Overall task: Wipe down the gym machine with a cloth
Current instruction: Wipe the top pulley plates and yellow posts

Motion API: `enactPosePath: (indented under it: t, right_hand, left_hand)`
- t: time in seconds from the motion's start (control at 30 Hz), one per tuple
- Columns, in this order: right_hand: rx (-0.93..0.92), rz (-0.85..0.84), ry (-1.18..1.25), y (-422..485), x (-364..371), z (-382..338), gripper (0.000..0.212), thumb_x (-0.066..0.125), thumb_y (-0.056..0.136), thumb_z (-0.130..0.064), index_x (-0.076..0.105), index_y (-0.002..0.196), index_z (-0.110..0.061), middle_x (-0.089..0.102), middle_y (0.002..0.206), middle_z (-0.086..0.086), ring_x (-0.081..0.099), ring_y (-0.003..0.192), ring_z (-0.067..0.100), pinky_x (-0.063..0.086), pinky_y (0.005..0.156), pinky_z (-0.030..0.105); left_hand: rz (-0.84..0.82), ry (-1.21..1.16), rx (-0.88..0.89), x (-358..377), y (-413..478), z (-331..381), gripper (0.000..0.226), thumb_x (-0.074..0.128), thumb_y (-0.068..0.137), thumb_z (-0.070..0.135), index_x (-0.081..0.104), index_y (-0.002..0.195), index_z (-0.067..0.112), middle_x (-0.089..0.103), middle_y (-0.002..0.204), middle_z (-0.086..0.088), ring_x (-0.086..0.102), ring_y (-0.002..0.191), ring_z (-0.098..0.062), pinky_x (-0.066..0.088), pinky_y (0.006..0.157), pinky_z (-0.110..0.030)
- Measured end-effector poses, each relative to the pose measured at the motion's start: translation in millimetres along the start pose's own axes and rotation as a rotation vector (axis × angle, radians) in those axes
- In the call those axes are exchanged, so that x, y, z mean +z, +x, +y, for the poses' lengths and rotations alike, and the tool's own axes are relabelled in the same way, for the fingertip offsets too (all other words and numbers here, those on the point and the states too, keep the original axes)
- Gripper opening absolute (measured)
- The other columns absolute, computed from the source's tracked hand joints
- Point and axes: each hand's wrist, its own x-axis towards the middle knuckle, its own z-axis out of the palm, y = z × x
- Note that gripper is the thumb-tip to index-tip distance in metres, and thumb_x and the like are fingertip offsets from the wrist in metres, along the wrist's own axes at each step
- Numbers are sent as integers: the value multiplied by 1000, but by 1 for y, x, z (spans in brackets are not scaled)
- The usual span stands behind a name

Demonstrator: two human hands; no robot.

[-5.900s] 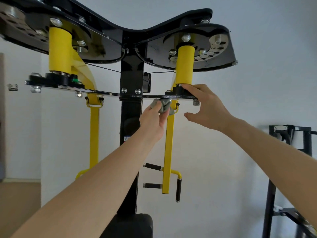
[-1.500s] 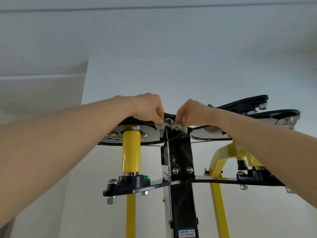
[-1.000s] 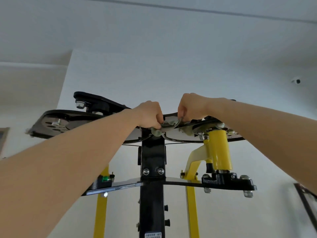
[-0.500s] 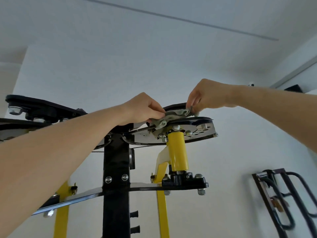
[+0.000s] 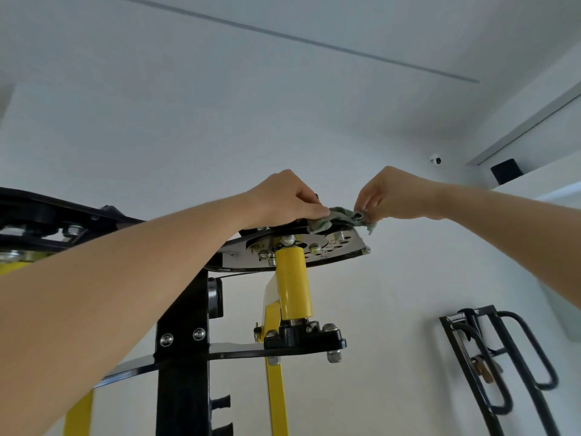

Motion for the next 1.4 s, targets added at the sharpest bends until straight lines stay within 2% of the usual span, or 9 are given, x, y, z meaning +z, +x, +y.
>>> enactPosePath:
  t: [0.13,0.3,0.43,0.7,0.87,1.0,1.13,1.27,1.4]
  right_hand:
    - [-60,55,160,-4,6,-9,20,72,83,-4,80,84,-23,75,75,1,57,70,12,47,67,25]
    - [-206,108,192,0,32,-43,21,71,88,-6,80,89,-25,75,74,-7,65,69,0,47,65,8]
    - [-311,143,166,9,49,-73,16,73,87,-11,81,93,-23,76,78,-9,68,75,3,50,71,12]
    - [-386,213,149,22,74,-109,14,73,89,-14,80,98,-22,76,86,-10,70,83,4,58,83,25]
    - [-247,425,414,39,69,-116,12,73,89,-8,78,93,-18,75,85,-1,72,79,14,60,78,30]
    - [-155,142,694,40,73,-130,12,72,89,0,72,100,-4,74,98,19,74,81,24,63,79,35]
    - [-158,-98,806,36,85,-137,22,63,92,4,71,112,-4,74,108,17,75,92,24,61,79,29]
    - [-256,-267,602,30,87,-138,28,64,94,-5,73,118,-14,77,107,4,73,102,18,59,90,29]
    - [-388,16,179,29,86,-133,21,68,90,-10,79,104,-22,77,96,-11,70,92,1,57,89,21]
  left_hand:
    - [43,26,22,-12,-17,-13,11,82,81,35,82,92,30,76,84,18,69,88,0,52,84,-23]
    - [61,124,-37,-30,-38,-32,12,83,80,34,81,91,29,75,82,16,68,83,0,47,74,-17]
    - [86,140,-103,-41,-57,-52,8,83,81,32,80,88,33,75,78,17,67,78,3,48,72,-16]
    - [331,-415,-198,-30,-79,-74,10,77,88,14,78,93,5,78,88,-13,76,82,-23,63,77,-28]
    - [531,-591,-202,-44,-70,-65,2,73,92,13,73,91,12,74,85,-1,72,69,-6,55,62,-15]
    - [486,-614,-111,-54,-80,-69,7,76,88,8,74,91,14,75,94,-6,74,84,-15,60,77,-26]
    - [420,-668,-80,-50,-101,-76,19,74,87,-1,69,100,11,71,111,-17,74,99,-28,62,82,-38]
    - [474,-694,-161,-39,-124,-82,20,75,86,-2,69,103,7,74,104,-14,76,92,-26,63,76,-36]
    - [487,-799,-438,-2,-144,-97,17,74,86,2,69,103,2,77,96,-13,77,84,-24,63,75,-33]
